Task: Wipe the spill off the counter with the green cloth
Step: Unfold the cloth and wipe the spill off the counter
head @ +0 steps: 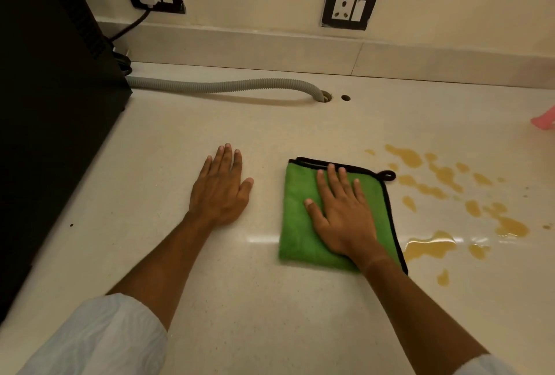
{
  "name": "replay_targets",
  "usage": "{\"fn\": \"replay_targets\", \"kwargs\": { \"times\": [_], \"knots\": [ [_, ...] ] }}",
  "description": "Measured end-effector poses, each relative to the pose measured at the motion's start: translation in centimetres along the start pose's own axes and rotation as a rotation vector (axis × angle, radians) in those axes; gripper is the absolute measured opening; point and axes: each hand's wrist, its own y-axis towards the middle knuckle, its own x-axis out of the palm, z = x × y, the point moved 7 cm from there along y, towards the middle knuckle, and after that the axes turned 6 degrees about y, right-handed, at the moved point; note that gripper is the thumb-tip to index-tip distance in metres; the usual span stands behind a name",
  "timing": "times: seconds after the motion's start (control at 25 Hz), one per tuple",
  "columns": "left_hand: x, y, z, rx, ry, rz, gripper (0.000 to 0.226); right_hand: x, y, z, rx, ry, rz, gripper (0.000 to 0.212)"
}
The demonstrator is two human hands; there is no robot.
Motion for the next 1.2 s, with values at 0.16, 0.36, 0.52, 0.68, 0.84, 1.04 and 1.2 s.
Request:
{"fn": "replay_targets", "kwargs": {
  "times": [0.16,0.36,0.52,0.68,0.84,1.04,1.2],
  "knots": [
    [0.5,0.2,0.1,0.013,-0.003,-0.011,0.069,-0.9,3.6,2.4,0.263,0.007,0.027,0.078],
    [0.8,0.9,0.3,0.023,0.025,0.026,0.07,-0.5,7.4,0.4,0.146,-0.008,-0.023,0.076],
    [0.7,0.7,0.0,0.024,0.026,0.008,0.07,-0.3,2.4,-1.4,-0.133,0.002,-0.036,0.074],
    [0.5,0.4,0.0,0.022,0.014,-0.017,0.069,-1.1,-1.3,2.7,-0.103,-0.009,0.004,0.076],
    [0.6,0.5,0.2,0.016,0.02,-0.02,0.069,-1.7,2.5,6.0,0.167,-0.049,0.025,0.081],
    [0.6,0.6,0.4,0.02,0.03,-0.011,0.068,-1.0,4.3,2.9,0.069,-0.047,-0.02,0.08],
    [0.3,0.5,0.4,0.016,0.032,-0.044,0.068,-1.1,-1.5,2.6,-0.135,-0.02,-0.035,0.077]
  ]
}}
